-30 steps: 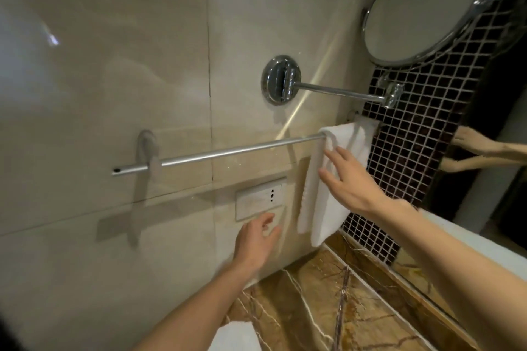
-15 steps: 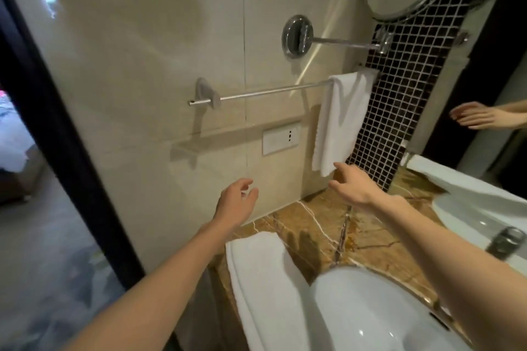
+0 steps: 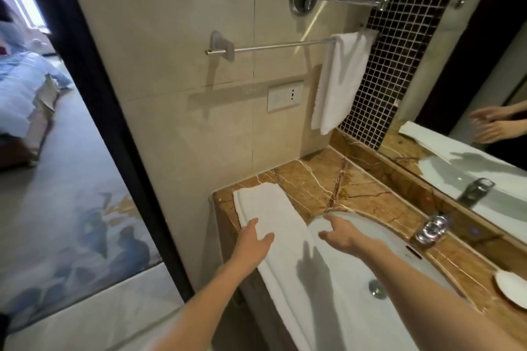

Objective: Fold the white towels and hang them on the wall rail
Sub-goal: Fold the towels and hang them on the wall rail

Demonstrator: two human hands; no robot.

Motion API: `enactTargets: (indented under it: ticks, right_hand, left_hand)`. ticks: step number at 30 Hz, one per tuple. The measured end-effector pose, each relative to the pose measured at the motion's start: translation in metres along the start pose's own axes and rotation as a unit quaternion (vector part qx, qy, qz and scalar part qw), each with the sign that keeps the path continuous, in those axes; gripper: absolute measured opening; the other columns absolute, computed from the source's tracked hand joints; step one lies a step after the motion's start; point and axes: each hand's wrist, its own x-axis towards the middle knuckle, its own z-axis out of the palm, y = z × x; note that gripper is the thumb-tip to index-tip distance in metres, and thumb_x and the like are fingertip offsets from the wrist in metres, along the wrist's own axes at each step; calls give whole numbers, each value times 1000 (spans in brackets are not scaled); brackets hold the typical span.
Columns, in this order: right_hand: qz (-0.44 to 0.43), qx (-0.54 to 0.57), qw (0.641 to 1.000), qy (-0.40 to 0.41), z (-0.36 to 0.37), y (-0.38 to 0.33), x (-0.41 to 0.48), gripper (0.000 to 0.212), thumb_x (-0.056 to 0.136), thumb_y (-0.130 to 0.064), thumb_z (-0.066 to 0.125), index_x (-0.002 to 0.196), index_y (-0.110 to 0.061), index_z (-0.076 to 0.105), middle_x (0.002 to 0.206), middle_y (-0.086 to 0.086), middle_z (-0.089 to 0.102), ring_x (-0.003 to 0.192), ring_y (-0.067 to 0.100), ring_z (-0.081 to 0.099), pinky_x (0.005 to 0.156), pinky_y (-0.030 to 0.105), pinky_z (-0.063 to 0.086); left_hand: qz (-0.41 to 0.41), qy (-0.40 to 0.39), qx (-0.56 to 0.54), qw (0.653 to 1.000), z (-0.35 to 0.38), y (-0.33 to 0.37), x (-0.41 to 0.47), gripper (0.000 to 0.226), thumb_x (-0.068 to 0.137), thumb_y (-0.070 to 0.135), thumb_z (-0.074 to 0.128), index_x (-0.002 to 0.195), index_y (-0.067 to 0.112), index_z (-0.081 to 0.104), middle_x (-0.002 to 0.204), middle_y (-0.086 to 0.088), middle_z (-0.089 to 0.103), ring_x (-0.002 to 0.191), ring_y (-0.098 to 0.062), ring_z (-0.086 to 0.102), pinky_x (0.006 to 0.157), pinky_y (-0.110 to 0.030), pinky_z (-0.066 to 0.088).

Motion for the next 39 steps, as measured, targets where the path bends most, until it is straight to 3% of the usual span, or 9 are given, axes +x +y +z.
enactTargets:
  ticks: [9,13,17,22,25,29,35,37,39]
  right_hand:
    - [44,-2,995,-89,82,81,3,58,98,-30,43,149,-11,23,154,8,30,140,24,31,111,27,24]
    - [50,23,993,-107,108,98,13,60,98,-27,44,148,-6,19,153,10,31,139,24,33,109,24,25]
    - [52,44,989,-128,125,104,12,50,95,-26,45,139,-6,31,141,13,44,128,27,44,101,29,35]
    - [37,52,993,-103,132,119,13,39,93,-30,48,125,-9,40,126,13,53,115,29,53,81,27,36]
    - [21,55,993,-98,132,122,14,22,93,-30,47,109,-16,39,114,8,53,109,27,54,79,27,35]
    - [18,72,992,-103,134,120,8,18,95,-29,45,104,-16,38,104,0,45,94,19,46,78,25,34]
    - [48,127,990,-40,132,120,8,22,90,-29,51,100,-11,42,101,5,52,90,22,51,73,27,37]
    - [56,130,990,-27,127,120,10,24,93,-30,51,105,-10,46,99,1,50,97,25,54,74,26,36]
    - [56,137,989,-15,118,116,11,21,94,-31,51,98,-11,51,94,0,54,90,23,55,70,26,37]
  left_hand:
    - [-102,-54,-24,993,70,-54,-17,71,94,33,55,151,21,15,155,-4,16,141,-23,27,111,-33,29]
    - [-156,-33,-40,986,97,-54,-15,72,92,28,56,150,17,15,152,-5,17,137,-22,30,107,-27,31]
    - [-152,-2,-47,987,104,-57,-11,71,90,19,57,148,12,19,145,-8,27,121,-19,44,97,-22,38]
    - [-163,28,-65,984,110,-62,-7,69,88,23,59,147,14,23,142,-7,31,121,-23,46,99,-28,42]
    - [-164,41,-71,983,114,-62,-7,68,89,25,60,147,14,25,142,-7,30,122,-24,46,99,-30,42]
    - [-168,44,-98,980,120,-66,-6,62,87,23,61,140,12,31,136,-6,43,115,-23,52,96,-31,47]
    - [-175,51,-157,971,130,-67,-7,38,90,18,60,123,5,46,118,-7,58,104,-23,58,87,-30,50]
    - [-166,40,-171,970,130,-58,-10,30,91,18,59,118,8,51,113,-5,62,102,-22,60,86,-30,51]
    - [-153,19,-178,972,126,-46,-12,23,91,17,57,113,15,53,110,-1,63,102,-21,61,91,-33,51]
